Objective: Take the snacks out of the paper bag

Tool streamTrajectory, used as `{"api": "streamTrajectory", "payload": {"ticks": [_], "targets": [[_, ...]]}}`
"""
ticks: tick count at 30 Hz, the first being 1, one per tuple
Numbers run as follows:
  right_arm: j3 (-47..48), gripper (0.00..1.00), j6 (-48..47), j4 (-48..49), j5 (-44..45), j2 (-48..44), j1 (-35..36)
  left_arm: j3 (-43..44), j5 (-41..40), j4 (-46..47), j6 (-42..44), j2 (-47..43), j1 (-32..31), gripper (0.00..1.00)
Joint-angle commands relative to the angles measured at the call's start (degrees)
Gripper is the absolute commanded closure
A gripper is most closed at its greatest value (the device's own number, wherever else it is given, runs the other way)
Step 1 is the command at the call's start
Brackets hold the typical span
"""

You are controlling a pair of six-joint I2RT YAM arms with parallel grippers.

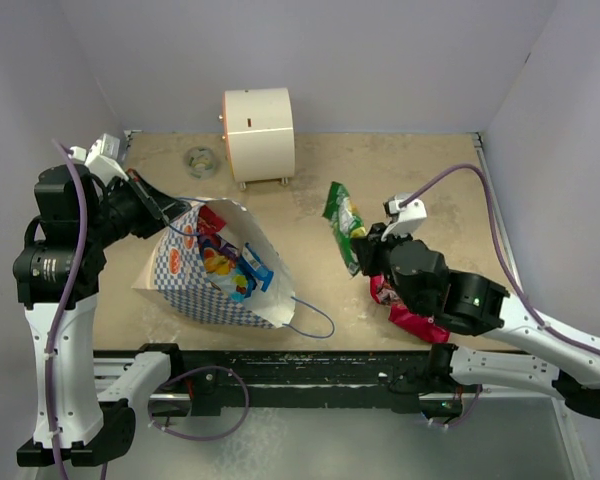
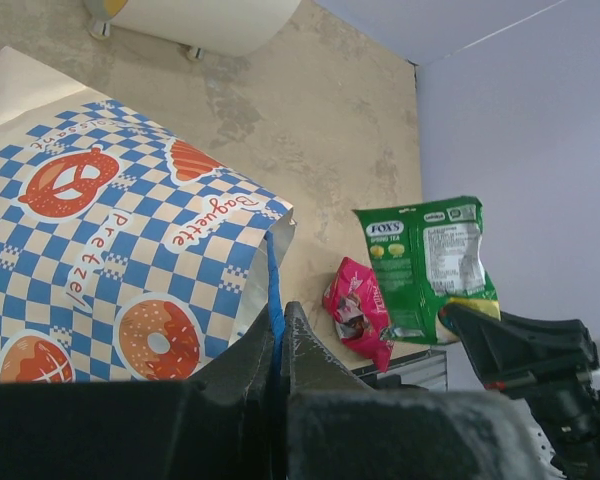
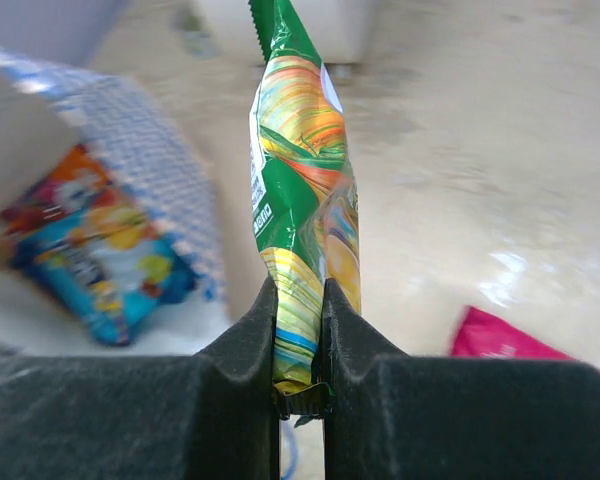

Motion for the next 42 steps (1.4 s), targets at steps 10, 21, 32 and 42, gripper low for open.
{"api": "streamTrajectory", "payload": {"ticks": [10,21,32,42], "targets": [[5.05,1.0,18.68,-19.03,1.59,2.6,-24.19,0.31,0.91,2.64,0.09,-0.58,-0.2,1.0],[-9.38,1.0,52.38,-36.39,-2.58,-15.72,-24.27,0.05,2.12,2.42,-0.12,-0.61,-0.18,1.0],[-28.5,0.99,69.28,-29.42,-4.24,-14.19,-24.26,0.3,3.86,2.22,-0.41,-0.99,-0.15,1.0],[-23.64,0.85,77.81,-39.1,-10.33,-1.72,-24.3,-0.75,4.12,2.24,-1.7,-3.64,-0.19,1.0]]}}
